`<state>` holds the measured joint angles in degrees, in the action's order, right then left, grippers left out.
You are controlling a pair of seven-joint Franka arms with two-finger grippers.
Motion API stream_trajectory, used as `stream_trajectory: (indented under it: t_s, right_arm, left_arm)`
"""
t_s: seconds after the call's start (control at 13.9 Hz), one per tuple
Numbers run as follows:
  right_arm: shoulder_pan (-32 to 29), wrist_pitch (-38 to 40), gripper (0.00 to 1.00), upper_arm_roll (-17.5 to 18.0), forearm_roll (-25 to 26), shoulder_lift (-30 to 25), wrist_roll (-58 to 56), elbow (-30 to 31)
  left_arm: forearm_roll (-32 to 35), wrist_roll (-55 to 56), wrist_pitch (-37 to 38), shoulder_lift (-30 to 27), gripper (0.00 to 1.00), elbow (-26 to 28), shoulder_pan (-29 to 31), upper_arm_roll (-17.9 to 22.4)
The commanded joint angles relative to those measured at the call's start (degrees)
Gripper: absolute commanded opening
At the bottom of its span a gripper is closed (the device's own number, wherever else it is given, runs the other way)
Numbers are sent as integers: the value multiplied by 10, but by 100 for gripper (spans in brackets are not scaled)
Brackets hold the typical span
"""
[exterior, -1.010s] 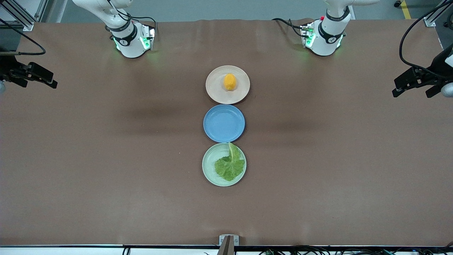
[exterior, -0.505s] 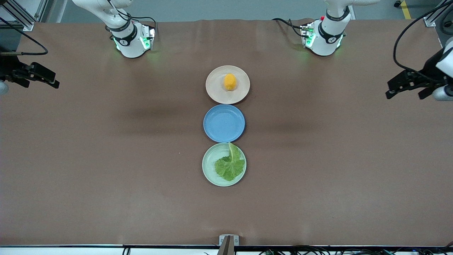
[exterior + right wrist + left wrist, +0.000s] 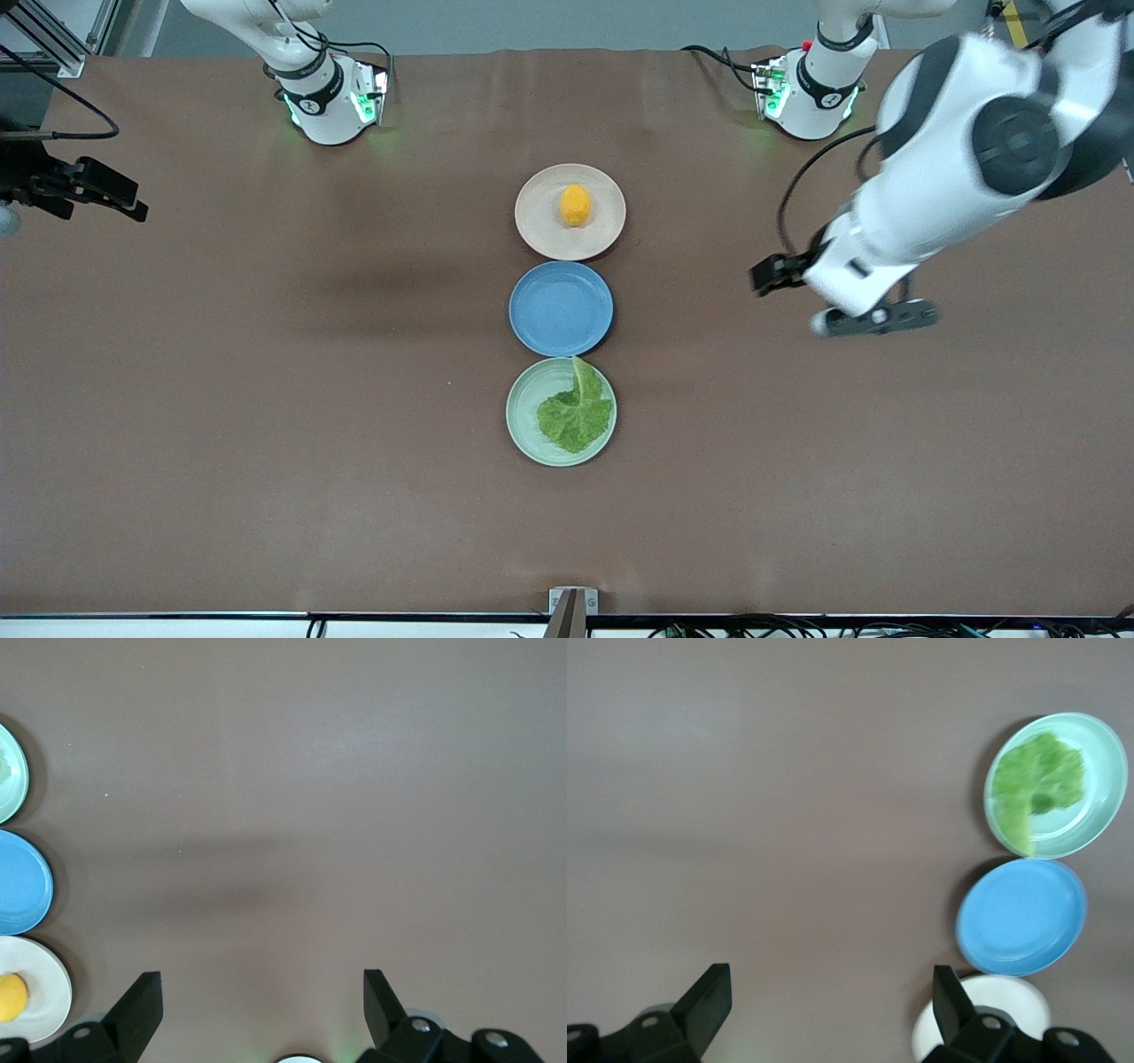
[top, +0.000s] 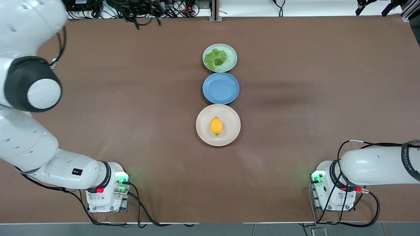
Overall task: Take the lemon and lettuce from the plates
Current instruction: 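Reach the left gripper down to the lettuce leaf on the green plate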
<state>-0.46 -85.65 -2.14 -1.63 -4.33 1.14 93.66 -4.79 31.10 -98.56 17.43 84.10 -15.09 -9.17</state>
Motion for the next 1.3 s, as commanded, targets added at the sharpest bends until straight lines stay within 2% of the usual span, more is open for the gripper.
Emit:
stream_trajectory:
  t_s: [0.0, 0.29, 0.58, 1.01, 1.23]
  right_arm:
    - [3, -7, 100, -2, -9, -10, 7, 11]
    - [5, -17, 100, -1, -1, -10, 1, 11]
    - [4, -18, 100, 0, 0, -10, -12, 10]
    - [1, -17, 100, -1, -1, -10, -18, 11]
    - [1, -17, 100, -1, -3, -9, -18, 11]
  left_arm:
    - [-6, 100, -64, 81, 100, -43, -51, 2]
    - [-5, 222, -236, 174, 100, -43, -114, 2]
    - [3, 261, -397, 256, 100, -45, -161, 12]
    - [11, 265, -488, 322, 100, -46, -264, 123]
    - [11, 265, -499, 330, 100, -46, -274, 130]
